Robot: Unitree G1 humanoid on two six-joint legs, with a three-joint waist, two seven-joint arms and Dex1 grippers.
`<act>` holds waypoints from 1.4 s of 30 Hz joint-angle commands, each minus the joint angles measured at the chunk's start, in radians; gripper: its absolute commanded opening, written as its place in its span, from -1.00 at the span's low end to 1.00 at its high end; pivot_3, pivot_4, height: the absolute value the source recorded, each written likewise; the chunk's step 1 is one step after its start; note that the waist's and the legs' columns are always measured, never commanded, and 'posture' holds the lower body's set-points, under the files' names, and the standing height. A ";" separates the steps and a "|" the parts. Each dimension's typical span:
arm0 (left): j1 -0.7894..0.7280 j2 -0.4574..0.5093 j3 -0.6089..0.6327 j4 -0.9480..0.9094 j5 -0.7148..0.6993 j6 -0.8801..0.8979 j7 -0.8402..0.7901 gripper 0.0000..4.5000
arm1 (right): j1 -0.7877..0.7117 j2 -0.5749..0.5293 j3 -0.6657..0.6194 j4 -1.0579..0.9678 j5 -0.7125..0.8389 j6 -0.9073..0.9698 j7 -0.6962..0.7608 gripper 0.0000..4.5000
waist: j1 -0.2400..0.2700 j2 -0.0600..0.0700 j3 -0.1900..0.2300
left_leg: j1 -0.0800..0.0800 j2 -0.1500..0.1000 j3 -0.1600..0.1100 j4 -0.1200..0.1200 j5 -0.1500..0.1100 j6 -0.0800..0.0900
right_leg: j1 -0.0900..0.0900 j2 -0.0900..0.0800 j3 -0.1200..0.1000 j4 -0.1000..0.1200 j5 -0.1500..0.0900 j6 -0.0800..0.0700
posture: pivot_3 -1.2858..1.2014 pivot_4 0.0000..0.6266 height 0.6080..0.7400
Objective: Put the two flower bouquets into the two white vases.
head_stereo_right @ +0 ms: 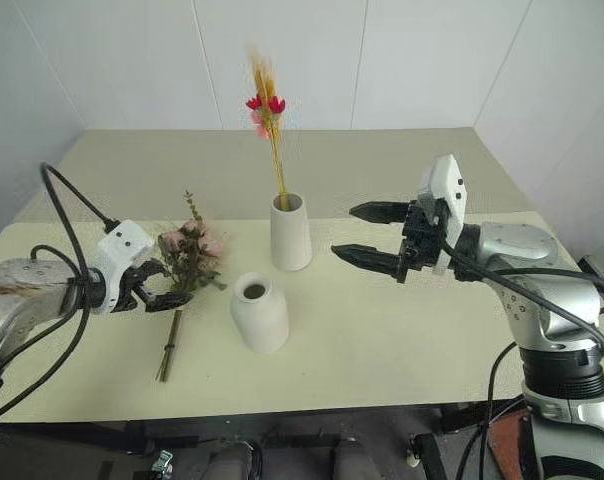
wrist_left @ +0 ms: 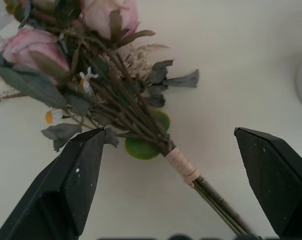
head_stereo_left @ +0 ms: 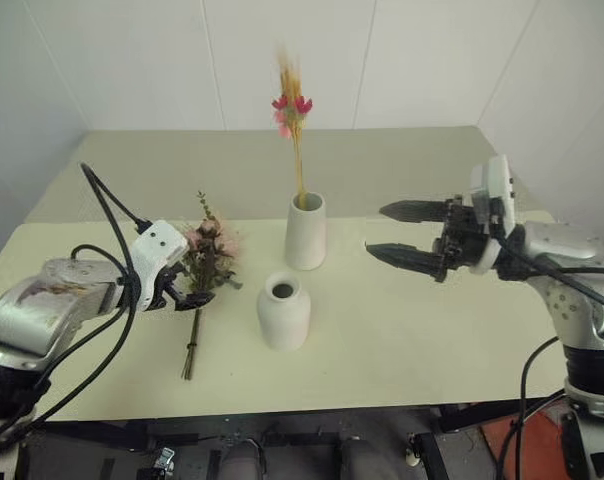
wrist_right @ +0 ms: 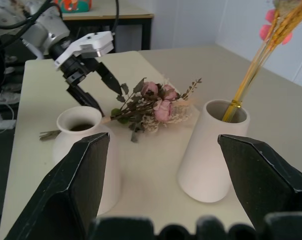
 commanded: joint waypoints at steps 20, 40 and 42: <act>-0.121 -0.122 -0.083 0.020 0.072 0.334 0.144 0.82 | -0.004 -0.013 -0.031 0.010 -0.006 -0.068 0.055 0.85 | 0.001 -0.001 0.001 | 0.000 -0.001 0.000 0.001 0.000 0.000 | 0.000 0.000 0.002 0.001 0.000 0.000 | 0.03 -0.52 1.00; -0.129 -0.158 0.166 -0.045 0.039 0.318 0.169 -0.87 | 0.023 -0.020 -0.044 0.020 0.000 -0.064 0.045 0.85 | 0.006 -0.001 0.001 | 0.000 -0.001 0.000 0.001 0.000 0.000 | 0.000 0.000 0.002 0.001 0.000 0.000 | 0.03 -0.52 1.00; -0.114 -0.192 0.261 -0.092 0.036 0.231 0.177 -0.87 | 0.029 -0.024 -0.045 0.021 0.000 -0.063 0.048 0.85 | 0.007 -0.001 0.001 | 0.000 -0.001 0.000 0.001 0.000 0.000 | 0.000 0.000 0.002 0.001 0.000 0.000 | 0.03 -0.52 1.00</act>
